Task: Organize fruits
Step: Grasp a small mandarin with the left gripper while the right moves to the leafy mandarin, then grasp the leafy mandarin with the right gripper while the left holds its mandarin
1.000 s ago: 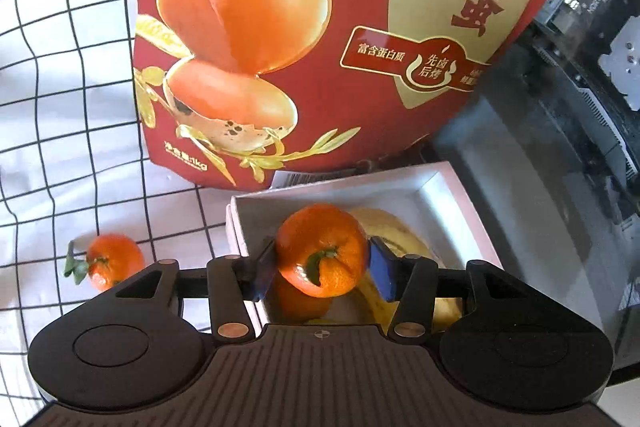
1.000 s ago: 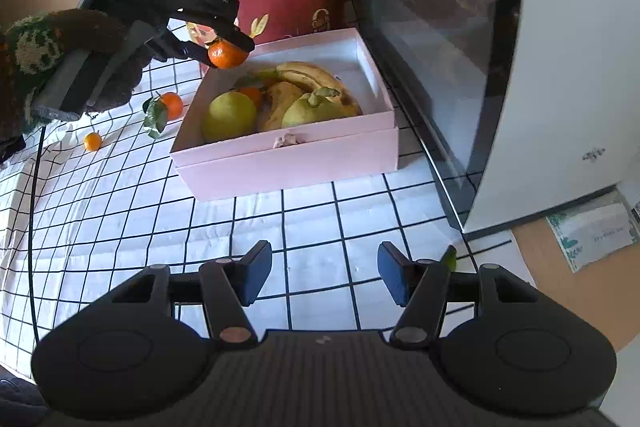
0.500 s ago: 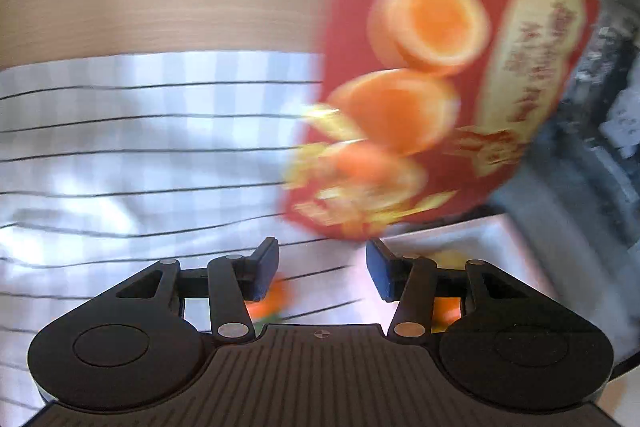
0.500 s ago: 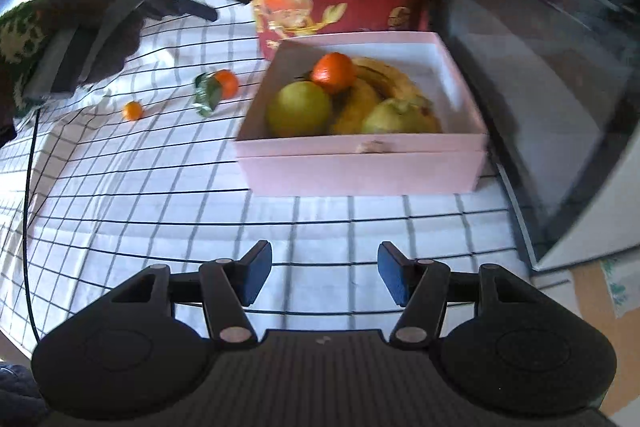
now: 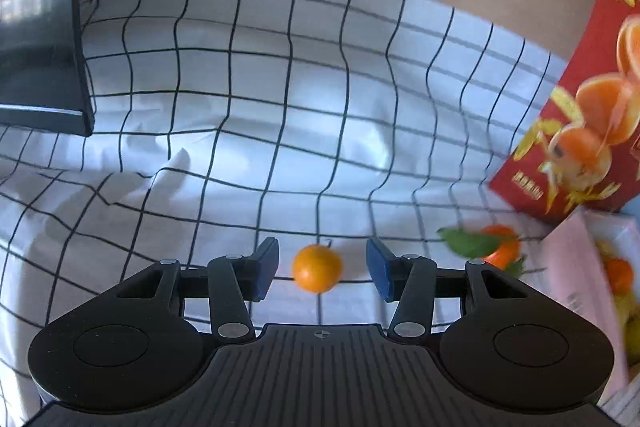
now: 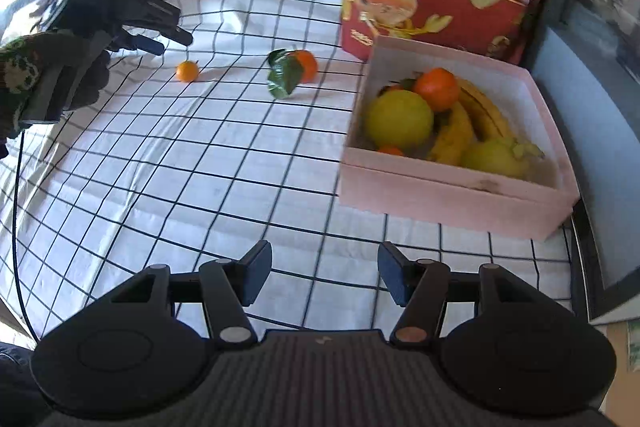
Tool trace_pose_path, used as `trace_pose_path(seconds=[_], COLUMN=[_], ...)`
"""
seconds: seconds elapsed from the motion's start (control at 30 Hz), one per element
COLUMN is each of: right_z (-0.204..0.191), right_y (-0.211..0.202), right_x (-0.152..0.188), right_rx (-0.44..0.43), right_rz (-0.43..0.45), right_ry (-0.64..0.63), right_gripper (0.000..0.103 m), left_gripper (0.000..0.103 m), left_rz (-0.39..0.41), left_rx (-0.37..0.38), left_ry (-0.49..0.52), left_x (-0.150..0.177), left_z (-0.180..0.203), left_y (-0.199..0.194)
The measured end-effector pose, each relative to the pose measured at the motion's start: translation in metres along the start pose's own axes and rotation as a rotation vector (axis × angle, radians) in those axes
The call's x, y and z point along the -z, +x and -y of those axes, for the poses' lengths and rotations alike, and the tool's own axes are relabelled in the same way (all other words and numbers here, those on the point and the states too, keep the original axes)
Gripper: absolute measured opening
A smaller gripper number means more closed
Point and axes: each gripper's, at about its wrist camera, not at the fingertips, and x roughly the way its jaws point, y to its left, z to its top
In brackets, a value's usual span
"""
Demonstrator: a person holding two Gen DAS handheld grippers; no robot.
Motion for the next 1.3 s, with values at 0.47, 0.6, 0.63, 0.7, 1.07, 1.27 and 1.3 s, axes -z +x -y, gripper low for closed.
trace_pose_path(seconds=[0.47,0.6,0.63,0.7,1.07,1.27,1.3], right_z=[-0.038,-0.038,-0.039,-0.042,-0.058,-0.040,-0.036], right_y=[-0.003,-0.003,-0.003,-0.002,0.035,0.103,0.118], right_x=[0.000,0.001,0.000,-0.003,-0.081,-0.148,-0.158], right_rx=[0.078,0.087,0.084,0.075,-0.017,-0.079,-0.080], right_rz=[-0.018,-0.021,-0.019,-0.012,0.099,0.052,0.028], right_ry=[-0.107,-0.093,-0.098,-0.112,-0.189,-0.146,-0.124], right_gripper=[0.059,0.059,0.059,0.059,0.059,0.059,0.059], left_gripper=[0.044,0.038,0.038,0.038,0.038,0.038,0.038], left_rz=[-0.036,-0.044,-0.040,-0.023,-0.078,-0.130,-0.127], left_rx=[-0.030,-0.004,0.003,0.024,0.149,0.107,0.091], left_ry=[0.118,0.080,0.070,0.043,-0.175,-0.199,-0.194], left_x=[0.017,0.016,0.018,0.023,0.115,0.145,0.148], left_z=[0.010,0.003,0.001,-0.004,0.002,0.019,0.021], left_y=[0.044,0.037,0.031,0.015,-0.099,-0.132,-0.139])
